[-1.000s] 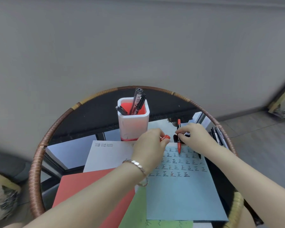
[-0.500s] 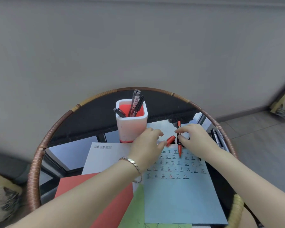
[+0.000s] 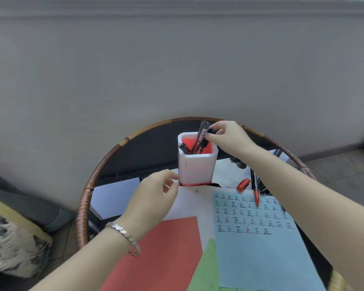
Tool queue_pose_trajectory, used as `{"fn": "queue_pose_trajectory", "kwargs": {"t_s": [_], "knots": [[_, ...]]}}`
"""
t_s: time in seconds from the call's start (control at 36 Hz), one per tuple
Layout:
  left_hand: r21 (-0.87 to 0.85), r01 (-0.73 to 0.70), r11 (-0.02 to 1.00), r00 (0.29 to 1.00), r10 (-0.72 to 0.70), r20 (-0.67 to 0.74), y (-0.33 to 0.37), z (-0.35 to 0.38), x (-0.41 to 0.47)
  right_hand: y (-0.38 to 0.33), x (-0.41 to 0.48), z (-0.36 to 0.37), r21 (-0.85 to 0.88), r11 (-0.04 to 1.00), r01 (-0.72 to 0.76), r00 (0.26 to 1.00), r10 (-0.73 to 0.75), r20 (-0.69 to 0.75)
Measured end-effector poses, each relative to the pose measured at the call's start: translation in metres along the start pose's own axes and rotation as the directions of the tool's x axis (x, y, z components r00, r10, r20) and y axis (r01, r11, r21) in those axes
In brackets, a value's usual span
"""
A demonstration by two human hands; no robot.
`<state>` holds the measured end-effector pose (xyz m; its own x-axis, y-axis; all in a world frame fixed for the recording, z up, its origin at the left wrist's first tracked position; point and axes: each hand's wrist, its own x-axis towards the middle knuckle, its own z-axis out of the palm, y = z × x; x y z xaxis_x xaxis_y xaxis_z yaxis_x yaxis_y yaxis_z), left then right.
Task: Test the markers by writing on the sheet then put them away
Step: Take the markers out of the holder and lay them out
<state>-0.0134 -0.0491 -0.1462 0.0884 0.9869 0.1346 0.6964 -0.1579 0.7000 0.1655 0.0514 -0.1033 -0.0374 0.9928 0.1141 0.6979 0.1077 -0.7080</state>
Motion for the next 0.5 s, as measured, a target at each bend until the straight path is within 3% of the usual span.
{"fn": "queue_pose_trajectory", "kwargs": {"t_s": [0.17,0.22,0.36,0.5], "knots": [[-0.031,-0.009,0.999,1.000,0.009,-0.001,0.003,0.000,-0.008,-0.004,-0.019,-0.013,0.109,0.991,0.082,0.994,-0.074,-0.075],[-0.054,-0.032,0.998,0.999,0.031,-0.016,0.007,0.001,-0.010,-0.011,-0.032,-0.024,0.133,0.979,0.156,0.978,-0.134,-0.162],[-0.156,-0.158,0.975,0.983,0.139,-0.124,0.033,0.003,-0.010,-0.027,-0.075,-0.054,0.175,0.892,0.417,0.867,-0.333,-0.371],[-0.172,-0.377,0.910,0.913,0.334,-0.232,0.062,0.006,-0.006,-0.023,-0.107,-0.064,0.032,0.822,0.569,0.783,-0.529,-0.327]]}}
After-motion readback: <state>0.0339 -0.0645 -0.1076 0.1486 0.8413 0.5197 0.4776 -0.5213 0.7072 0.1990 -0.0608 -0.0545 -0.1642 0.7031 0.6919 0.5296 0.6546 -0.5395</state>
